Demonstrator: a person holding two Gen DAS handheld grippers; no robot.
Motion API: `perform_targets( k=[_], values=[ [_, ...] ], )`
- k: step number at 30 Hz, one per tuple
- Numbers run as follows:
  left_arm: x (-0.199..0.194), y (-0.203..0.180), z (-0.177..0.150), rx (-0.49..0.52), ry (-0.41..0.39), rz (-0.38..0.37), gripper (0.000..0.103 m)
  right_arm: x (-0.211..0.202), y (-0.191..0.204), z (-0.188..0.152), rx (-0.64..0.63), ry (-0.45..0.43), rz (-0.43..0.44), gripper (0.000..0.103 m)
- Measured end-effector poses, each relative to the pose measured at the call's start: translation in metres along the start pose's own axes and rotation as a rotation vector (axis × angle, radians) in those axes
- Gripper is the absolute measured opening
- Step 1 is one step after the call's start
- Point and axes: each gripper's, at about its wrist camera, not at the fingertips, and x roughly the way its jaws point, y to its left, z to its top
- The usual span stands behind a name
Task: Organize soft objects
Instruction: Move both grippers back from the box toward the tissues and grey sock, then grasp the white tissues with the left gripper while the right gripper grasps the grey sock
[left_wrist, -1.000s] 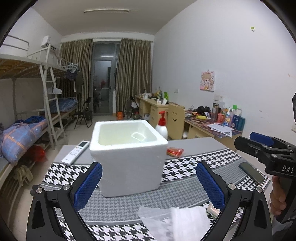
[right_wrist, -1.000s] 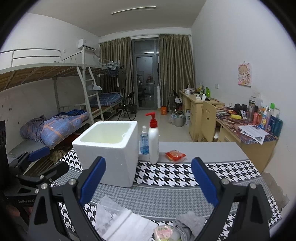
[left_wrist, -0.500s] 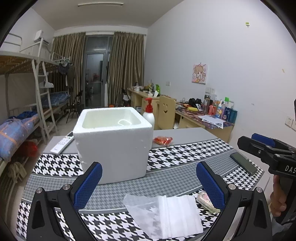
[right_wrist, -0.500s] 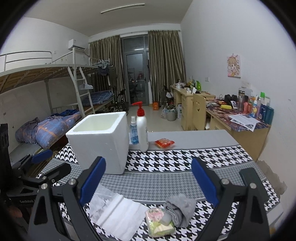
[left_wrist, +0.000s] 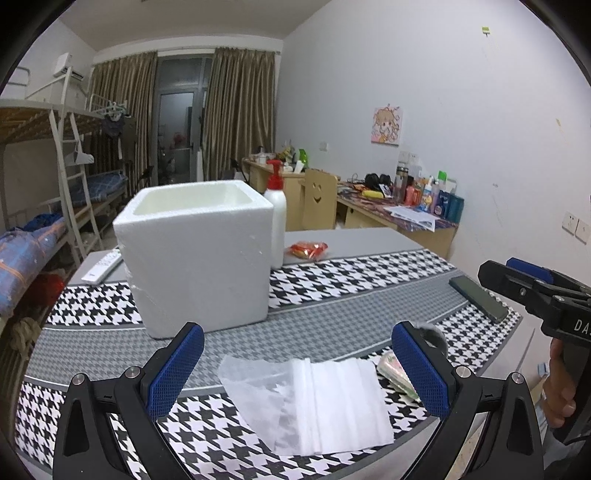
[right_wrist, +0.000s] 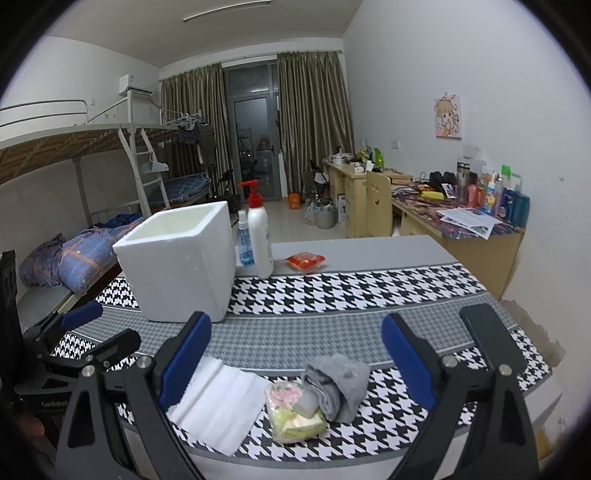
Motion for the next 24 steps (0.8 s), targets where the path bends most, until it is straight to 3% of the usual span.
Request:
perform_targets(
  k=[24],
  values=[
    [0.042,-0.007,-0.032,0.006,0.145,0.005,0.102,0.029,-0.028,-0.039,0.042,0.098,-0.062,0.096]
  ],
)
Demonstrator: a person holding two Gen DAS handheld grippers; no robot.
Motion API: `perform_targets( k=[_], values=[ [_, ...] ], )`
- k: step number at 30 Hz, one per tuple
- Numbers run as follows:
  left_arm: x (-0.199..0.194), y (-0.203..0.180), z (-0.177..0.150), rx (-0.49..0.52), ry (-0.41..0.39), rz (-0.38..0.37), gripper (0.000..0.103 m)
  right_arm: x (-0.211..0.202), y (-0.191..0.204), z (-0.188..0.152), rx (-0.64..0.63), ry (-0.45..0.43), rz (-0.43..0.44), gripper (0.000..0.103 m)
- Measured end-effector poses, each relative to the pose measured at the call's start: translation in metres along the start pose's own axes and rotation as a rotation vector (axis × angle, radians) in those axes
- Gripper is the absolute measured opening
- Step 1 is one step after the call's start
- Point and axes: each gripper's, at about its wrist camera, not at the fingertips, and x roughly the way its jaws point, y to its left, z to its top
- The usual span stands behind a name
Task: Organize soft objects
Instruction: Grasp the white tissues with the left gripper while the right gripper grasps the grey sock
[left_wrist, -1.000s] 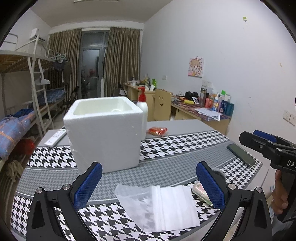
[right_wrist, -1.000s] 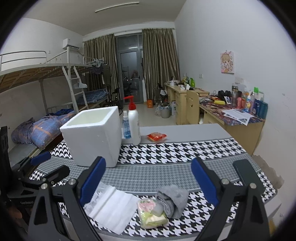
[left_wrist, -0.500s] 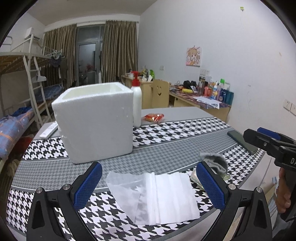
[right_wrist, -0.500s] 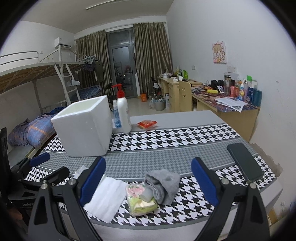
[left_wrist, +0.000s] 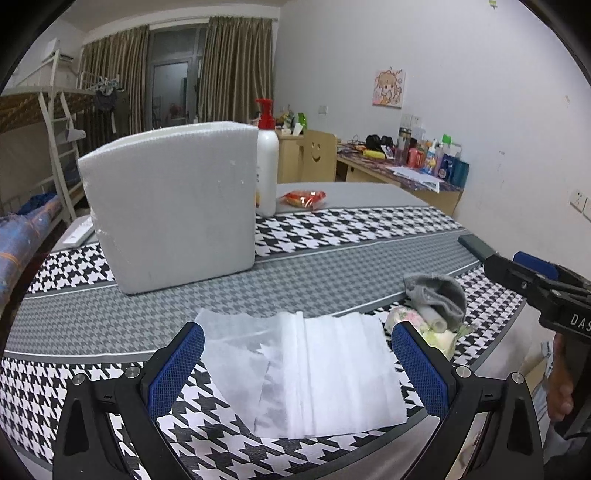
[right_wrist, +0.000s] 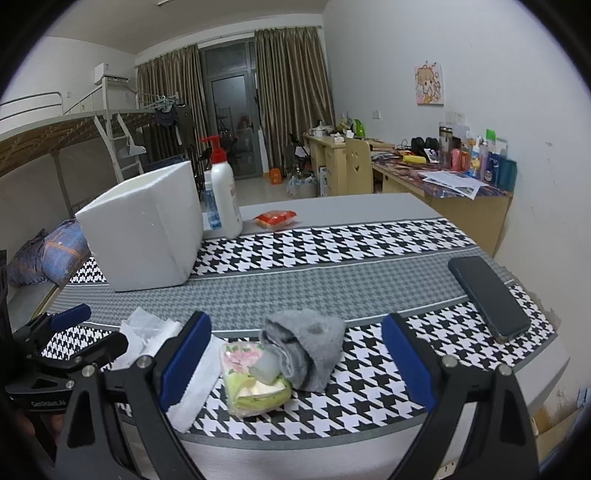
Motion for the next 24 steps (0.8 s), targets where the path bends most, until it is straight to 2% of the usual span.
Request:
perform_targets(
  k=[5,13,16,20,22,24],
  values=[
    [0.009,-0.004,-0.003,0.019,0.028,0.017,0.102,0.008,-0.007,-0.003,-0.002,0.014,-0.008,0.095],
    [0.020,-0.010,-0.009,0.037,0.071,0.012,0.100,0.033,-0.009,-0.015,-0.001,0.097,0.016,0.073],
    [0.024,-0.011,-0.013,0.040,0.090,0.014,0.095,0.038,-0.012,-0.016,0.004,0.105,0.017,0.073],
    [0.033,-0.014,-0.018,0.052,0.127,0.001,0.083,0.047,-0.013,-0.016,0.003,0.126,0.015,0.071],
    [0.037,-0.014,-0.020,0.049,0.149,-0.008,0.078,0.052,-0.014,-0.017,0.008,0.147,0.027,0.059],
    [0.041,-0.014,-0.022,0.049,0.171,-0.009,0.068,0.057,-0.017,-0.018,0.022,0.167,0.033,0.056]
  ],
)
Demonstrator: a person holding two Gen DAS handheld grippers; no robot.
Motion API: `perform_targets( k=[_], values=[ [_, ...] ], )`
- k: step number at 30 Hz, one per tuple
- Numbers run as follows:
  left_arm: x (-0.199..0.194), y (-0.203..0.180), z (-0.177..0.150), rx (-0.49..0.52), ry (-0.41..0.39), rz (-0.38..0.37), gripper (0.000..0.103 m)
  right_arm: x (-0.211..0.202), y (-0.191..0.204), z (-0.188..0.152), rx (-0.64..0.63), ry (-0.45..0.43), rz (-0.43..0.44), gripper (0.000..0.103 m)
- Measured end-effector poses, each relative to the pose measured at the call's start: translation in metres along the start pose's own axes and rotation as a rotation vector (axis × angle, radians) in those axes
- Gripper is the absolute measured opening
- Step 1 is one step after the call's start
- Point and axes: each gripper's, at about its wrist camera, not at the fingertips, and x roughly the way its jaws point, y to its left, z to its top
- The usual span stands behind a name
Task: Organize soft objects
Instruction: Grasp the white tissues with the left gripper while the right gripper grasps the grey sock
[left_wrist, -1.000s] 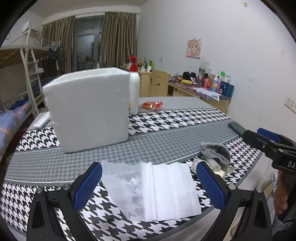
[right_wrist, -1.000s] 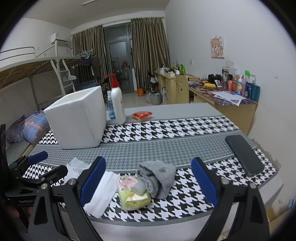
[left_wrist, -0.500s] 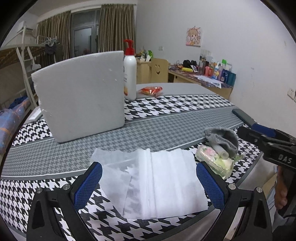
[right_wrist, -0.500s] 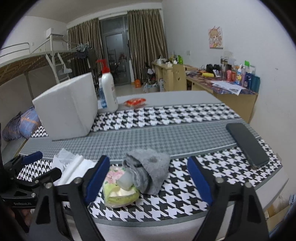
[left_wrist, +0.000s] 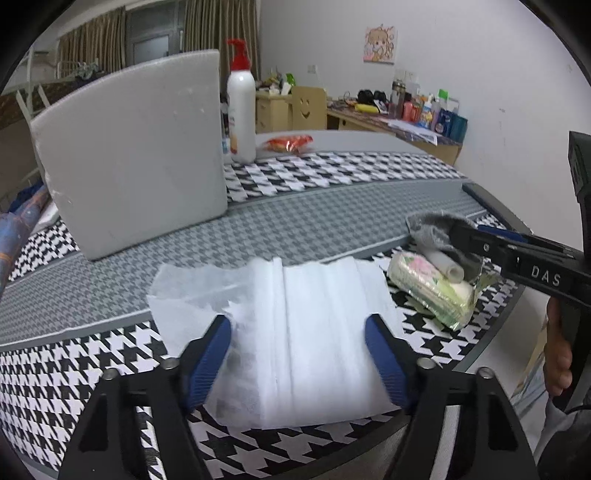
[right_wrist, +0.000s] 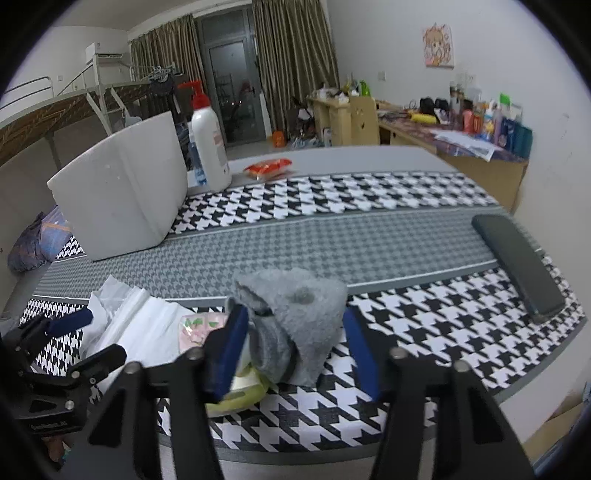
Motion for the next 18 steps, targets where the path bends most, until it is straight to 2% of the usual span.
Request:
perform_targets(
  k=[3,6,11,13,14,16,17,18],
  values=[
    [0.006,-0.001,-0.003,0.008,0.034,0.001,0.058,0.004,-0.003,-0.002,0.013,0.014,0.006,0.055],
    [0.006,-0.003,-0.004,0.020,0.032,0.010,0.053,0.006,-0.005,-0.002,0.019,0.022,0.006,0.045],
    [0.007,-0.004,-0.004,0.029,0.027,0.041,0.041,0.008,-0.010,-0.002,0.047,0.040,-0.006,0.037],
    [0.006,-0.004,-0.004,0.032,0.023,0.041,0.028,0.010,-0.011,-0.004,0.055,0.056,-0.005,0.029],
    [0.006,-0.004,-0.004,0.034,0.024,0.027,0.018,0.012,-0.010,-0.005,0.052,0.064,-0.014,0.025],
    [0.007,-0.003,-0.003,0.035,0.025,0.017,0.010,0.015,-0.012,-0.005,0.066,0.070,-0.028,0.013],
    [0.007,-0.004,-0.003,0.038,0.025,-0.002,0.005,0.015,-0.014,-0.005,0.078,0.072,-0.031,0.010],
    [0.007,-0.004,-0.002,0.039,0.028,-0.024,0.005,0.016,-0.017,-0.005,0.091,0.075,-0.035,0.009]
  ],
)
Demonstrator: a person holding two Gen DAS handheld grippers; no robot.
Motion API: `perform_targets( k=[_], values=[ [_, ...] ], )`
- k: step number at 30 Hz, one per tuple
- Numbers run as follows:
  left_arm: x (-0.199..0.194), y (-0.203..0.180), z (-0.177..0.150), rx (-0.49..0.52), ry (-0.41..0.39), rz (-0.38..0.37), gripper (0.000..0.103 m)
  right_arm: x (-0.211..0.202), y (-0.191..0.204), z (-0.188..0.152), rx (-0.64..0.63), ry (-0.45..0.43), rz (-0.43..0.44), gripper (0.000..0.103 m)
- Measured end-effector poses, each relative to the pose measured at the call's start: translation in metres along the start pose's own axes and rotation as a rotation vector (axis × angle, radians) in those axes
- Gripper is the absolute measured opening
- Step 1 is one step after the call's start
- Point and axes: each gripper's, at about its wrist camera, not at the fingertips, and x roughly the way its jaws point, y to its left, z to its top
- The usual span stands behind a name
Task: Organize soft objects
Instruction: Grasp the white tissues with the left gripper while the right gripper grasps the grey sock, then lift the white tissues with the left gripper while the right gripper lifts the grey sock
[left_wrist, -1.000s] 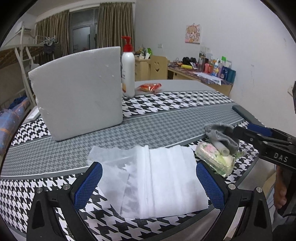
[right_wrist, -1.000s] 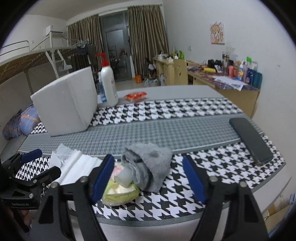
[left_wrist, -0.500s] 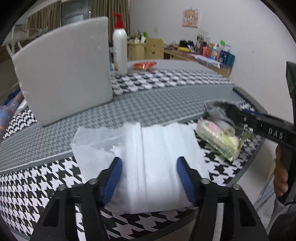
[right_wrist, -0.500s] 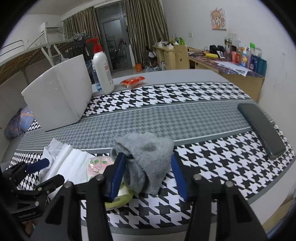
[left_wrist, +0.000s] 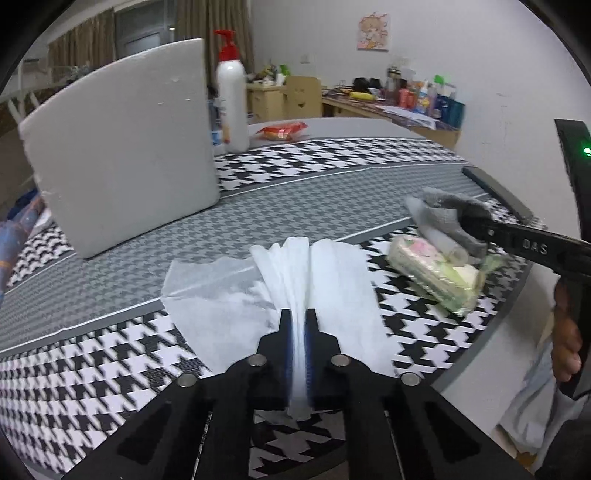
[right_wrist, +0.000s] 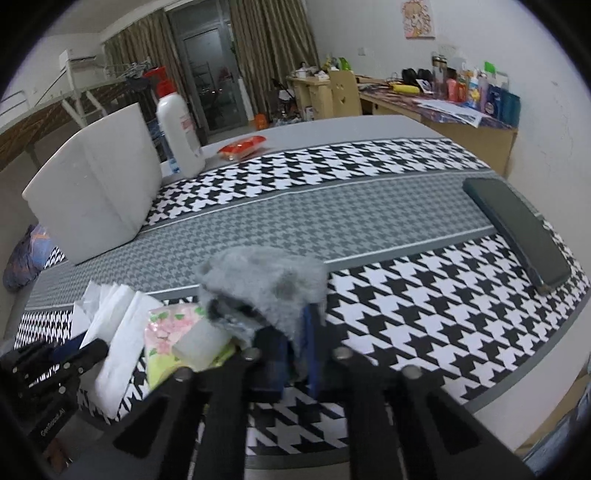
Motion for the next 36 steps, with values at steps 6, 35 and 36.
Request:
perform_targets(
  k=[6,35,36],
  values=[
    [-0.013,0.003,0.005,-0.021,-0.057,-0.048,0.005,-0.019,-0.006,0.003,0.021,-0.048,0.020,0.007],
    [-0.067,0.014,0.020,-0.020,-0.203,-0.063,0.005,-0.096,0.011,0.027,0.001,-0.254,0.015,0.006],
    [-0.070,0.014,0.021,-0.016,-0.211,-0.062,0.005,-0.098,0.013,0.028,-0.007,-0.261,0.018,0.006]
  ],
)
